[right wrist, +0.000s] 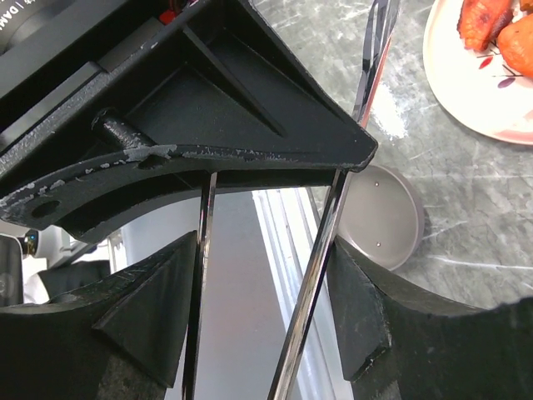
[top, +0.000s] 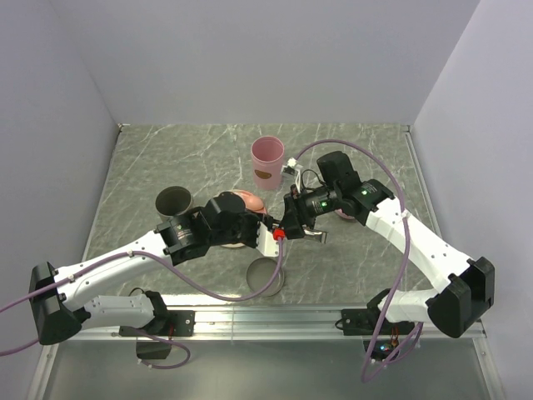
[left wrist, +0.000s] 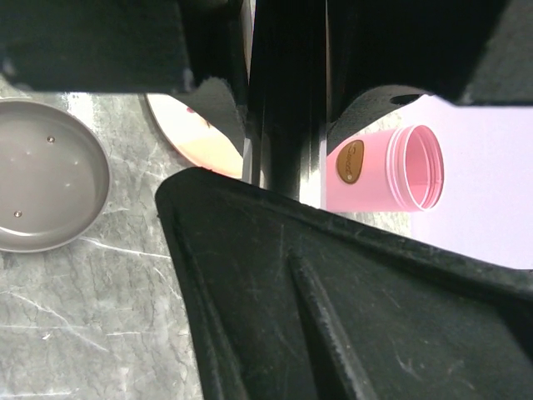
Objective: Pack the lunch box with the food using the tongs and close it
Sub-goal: Pick up the clamp at the center of the board.
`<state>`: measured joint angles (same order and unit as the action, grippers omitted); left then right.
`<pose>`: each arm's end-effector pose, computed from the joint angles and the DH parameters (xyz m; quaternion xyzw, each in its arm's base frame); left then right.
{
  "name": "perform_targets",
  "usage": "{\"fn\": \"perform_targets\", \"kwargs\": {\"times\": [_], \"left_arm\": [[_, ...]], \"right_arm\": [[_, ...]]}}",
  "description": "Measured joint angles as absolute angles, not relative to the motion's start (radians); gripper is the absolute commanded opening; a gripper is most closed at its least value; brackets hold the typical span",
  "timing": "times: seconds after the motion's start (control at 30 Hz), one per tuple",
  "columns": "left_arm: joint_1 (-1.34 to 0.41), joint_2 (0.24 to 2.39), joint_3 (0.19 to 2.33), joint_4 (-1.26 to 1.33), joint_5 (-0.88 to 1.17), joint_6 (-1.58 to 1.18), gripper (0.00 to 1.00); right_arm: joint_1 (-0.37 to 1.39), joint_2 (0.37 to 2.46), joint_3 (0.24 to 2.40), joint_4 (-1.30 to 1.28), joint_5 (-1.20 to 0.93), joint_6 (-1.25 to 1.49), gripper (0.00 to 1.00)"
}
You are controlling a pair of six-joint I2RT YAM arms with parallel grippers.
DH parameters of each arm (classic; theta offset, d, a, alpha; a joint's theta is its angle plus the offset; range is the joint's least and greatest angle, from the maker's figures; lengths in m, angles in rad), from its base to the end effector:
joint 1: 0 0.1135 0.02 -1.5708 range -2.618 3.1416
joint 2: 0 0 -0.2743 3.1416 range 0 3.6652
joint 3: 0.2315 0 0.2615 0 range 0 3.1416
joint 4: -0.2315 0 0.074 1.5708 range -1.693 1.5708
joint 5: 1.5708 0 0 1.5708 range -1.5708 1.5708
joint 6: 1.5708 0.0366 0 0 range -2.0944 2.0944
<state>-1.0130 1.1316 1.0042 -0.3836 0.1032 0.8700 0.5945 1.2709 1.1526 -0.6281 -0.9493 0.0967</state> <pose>0.1343 -0.2224 0.3349 0.7120 0.4861 -0.0805 0.5003 0.2060 0.1752 0.3404 -0.3782 0.7447 0.5147 0.1934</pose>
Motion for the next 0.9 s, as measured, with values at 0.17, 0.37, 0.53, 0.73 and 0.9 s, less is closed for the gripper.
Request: {"fn": "perform_targets", "kwargs": {"times": [0.17,0.37,0.53,0.73,0.9], "left_arm": [[-1.016,1.126,1.001,-0.384,0.09,0.875,0.25],[-1.016,1.119,0.997,-0.378,0.084,0.879,0.28],[-1.017,1.104,0.987,-0.355,0.063,0.879,0.54],[-1.017,1.101,0.987,-0.324,0.039,0.842,0.71],[-1.005,1.074,0.989,-0.326,0.051,0.778,0.84]], "right_arm": [[0.589,1.277,1.153,-0.618,-0.964,0.111,0.68],[0.574,1.288,1.153,-0.604,-0.993,0.131,0.61],[0.57,1.296,1.153,-0.602,-0.995,0.134,0.52],[0.571,1.293,1.153,-0.617,-0.971,0.119,0.49],[0.564,1.293,1.158,-0.656,-0.882,0.071,0.47]]}}
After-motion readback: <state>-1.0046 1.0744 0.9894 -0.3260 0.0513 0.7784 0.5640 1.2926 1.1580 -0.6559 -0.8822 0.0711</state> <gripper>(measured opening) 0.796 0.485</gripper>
